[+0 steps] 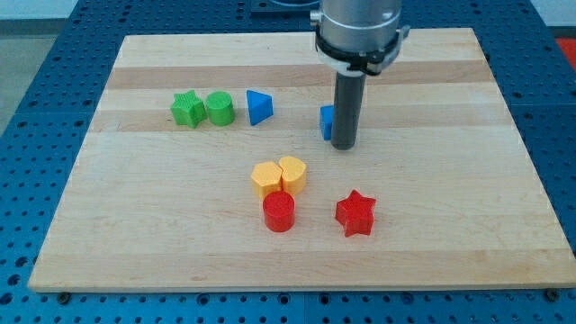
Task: Push blue cube into blue triangle
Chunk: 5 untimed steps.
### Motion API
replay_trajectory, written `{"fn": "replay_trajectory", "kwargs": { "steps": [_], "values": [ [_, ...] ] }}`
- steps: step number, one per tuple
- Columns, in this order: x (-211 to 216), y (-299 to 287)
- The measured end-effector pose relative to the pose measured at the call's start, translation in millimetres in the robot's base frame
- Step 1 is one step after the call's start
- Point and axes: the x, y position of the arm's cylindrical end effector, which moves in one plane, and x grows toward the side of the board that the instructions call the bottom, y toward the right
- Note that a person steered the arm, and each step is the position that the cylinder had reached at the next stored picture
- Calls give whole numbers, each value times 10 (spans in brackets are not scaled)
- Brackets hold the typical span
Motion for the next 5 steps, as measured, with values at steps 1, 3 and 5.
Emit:
{"fn": "replay_trajectory", "kwargs": {
  "steps": [1,3,5],
  "values": [
    [-246,0],
    [-524,326],
    [-770,401]
  ]
}}
